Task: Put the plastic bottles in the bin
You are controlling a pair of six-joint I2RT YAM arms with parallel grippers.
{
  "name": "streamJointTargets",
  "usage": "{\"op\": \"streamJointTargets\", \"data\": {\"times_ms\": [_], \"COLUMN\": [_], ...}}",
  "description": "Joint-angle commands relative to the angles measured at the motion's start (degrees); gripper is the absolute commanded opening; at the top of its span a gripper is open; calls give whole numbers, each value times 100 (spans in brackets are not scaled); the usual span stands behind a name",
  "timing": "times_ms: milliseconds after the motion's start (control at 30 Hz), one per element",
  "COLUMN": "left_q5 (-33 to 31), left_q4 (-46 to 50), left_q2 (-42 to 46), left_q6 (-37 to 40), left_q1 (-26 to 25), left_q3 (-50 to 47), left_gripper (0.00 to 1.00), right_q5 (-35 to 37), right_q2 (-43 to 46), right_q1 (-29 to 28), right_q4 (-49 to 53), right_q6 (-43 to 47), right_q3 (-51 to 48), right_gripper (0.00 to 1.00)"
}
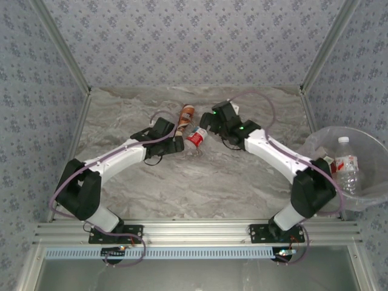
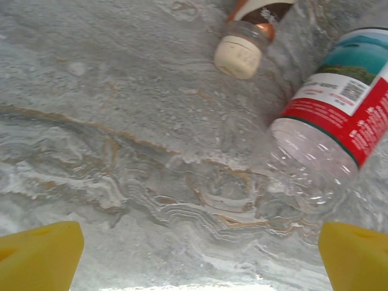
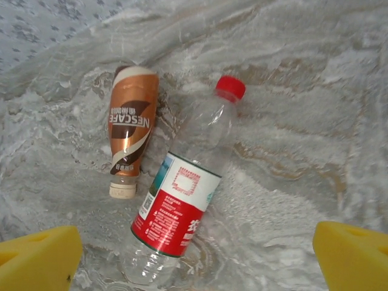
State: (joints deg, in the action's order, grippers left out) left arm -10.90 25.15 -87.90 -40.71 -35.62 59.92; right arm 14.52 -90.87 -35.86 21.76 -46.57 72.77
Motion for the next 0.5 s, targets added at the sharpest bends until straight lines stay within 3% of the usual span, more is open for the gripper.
{"op": "streamJointTargets", "data": {"times_ms": [0, 467], "left_q5": [-511, -898], "left_q4": [315, 223], "left_q2": [350, 998], "left_q6": [-302, -661], "left_q1": [36, 138], "left_q3": [-185, -907], "left_gripper": [100, 99], "right_q5": [578, 170], "right_q2": [-472, -2116], "right_q1": [-183, -364], "right_q4": [183, 219], "right_q6": [-646, -1574], "right_q3": [518, 1293], "right_gripper": [100, 100]}}
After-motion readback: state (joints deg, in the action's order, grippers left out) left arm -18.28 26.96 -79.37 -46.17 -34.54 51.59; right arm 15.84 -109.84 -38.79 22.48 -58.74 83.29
